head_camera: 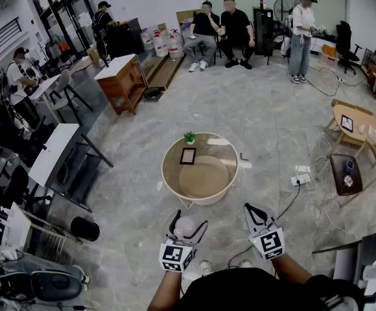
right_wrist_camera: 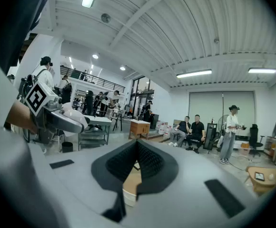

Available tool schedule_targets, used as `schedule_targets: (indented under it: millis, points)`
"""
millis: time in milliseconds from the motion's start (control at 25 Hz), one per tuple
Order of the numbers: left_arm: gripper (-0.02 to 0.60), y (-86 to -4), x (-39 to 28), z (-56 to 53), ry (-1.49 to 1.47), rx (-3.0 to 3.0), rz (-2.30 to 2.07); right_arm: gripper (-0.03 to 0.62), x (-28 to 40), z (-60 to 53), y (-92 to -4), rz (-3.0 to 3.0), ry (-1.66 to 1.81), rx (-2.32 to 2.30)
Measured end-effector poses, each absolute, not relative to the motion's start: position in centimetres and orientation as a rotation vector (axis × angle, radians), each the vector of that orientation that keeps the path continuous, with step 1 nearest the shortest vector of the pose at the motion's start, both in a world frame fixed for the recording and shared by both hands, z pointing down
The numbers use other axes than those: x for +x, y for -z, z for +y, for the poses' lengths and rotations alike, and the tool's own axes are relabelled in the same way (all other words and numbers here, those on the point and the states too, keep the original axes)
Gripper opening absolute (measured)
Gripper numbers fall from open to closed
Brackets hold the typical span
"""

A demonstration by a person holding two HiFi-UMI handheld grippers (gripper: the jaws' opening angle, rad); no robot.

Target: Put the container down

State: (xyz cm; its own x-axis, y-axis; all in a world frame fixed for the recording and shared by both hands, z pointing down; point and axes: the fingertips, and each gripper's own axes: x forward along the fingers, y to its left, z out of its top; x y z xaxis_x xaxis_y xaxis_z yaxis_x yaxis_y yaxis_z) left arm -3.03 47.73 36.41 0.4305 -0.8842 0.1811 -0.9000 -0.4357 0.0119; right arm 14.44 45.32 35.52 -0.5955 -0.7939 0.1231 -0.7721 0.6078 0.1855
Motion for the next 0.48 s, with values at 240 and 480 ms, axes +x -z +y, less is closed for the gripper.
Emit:
schedule_targets:
  millis: [240, 480]
  points:
    - [0.417, -36.3, -3.4, 47.7, -0.218, 2.572, -1.591, -0.002, 13.4, 45.3, -35.3, -2.642, 0.152, 1.297]
    - [0.417, -36.4, -4.6, 47.6, -0.218, 2.588, -1.569, -0.002, 11.3, 45.7, -36.3, -2.649, 0.162, 1.259]
